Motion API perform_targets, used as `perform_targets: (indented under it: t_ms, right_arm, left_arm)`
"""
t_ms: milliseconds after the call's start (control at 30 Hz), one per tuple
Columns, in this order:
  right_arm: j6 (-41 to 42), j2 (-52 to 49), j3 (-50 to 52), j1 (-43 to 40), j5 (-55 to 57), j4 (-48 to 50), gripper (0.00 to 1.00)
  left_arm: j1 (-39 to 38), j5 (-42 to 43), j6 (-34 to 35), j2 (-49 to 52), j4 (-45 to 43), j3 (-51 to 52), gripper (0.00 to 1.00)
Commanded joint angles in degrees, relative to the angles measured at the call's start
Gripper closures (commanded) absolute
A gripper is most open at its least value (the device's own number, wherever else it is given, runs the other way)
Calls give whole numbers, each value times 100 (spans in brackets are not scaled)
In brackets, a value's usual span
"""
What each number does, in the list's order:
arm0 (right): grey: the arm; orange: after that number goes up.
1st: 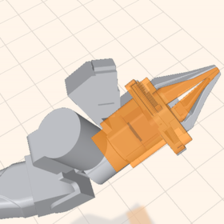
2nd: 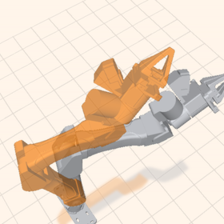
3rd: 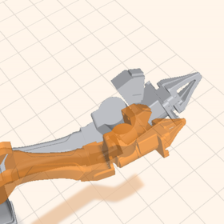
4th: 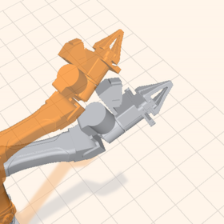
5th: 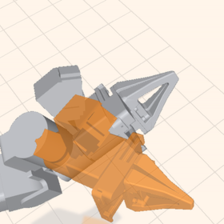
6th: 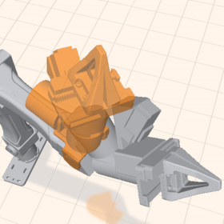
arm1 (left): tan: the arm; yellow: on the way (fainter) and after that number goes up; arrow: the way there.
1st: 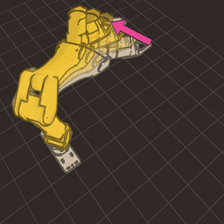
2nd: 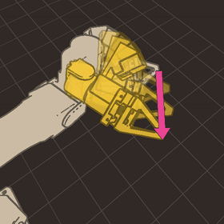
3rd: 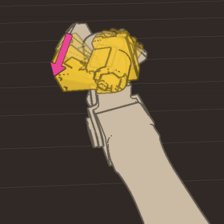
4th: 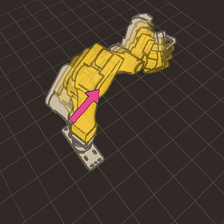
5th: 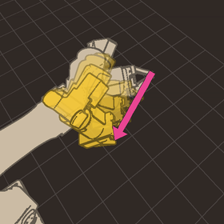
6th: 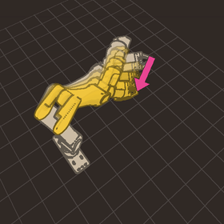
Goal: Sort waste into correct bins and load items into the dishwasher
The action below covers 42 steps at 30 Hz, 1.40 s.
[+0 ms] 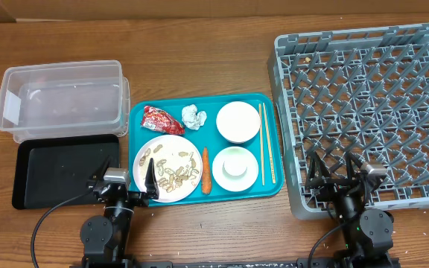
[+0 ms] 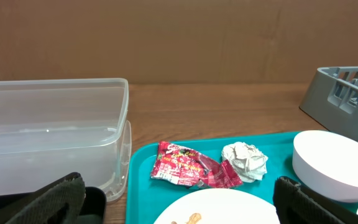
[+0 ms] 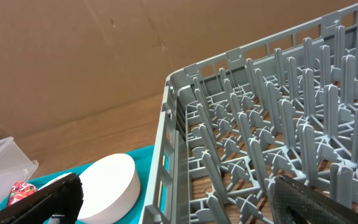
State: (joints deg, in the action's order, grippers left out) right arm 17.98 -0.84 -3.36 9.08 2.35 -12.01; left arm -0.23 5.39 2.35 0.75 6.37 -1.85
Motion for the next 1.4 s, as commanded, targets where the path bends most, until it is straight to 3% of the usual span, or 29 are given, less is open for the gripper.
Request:
perform_targets:
  t_ms: [0, 900, 1133, 1367]
  right_arm:
    - [7, 68, -11, -15, 7, 42, 0]
    - [11, 68, -11, -15, -9, 39, 0]
    - [28, 68, -17, -15, -490, 175, 0]
    - [-98, 66, -894, -15, -839, -894, 0]
  left_arm:
    - [31, 0, -109, -50, -22, 48, 0]
    - [31, 2, -109, -50, -22, 48, 0]
    - [31, 2, -109, -50, -22, 48, 0]
    - [31, 2, -111, -50, -22, 48, 0]
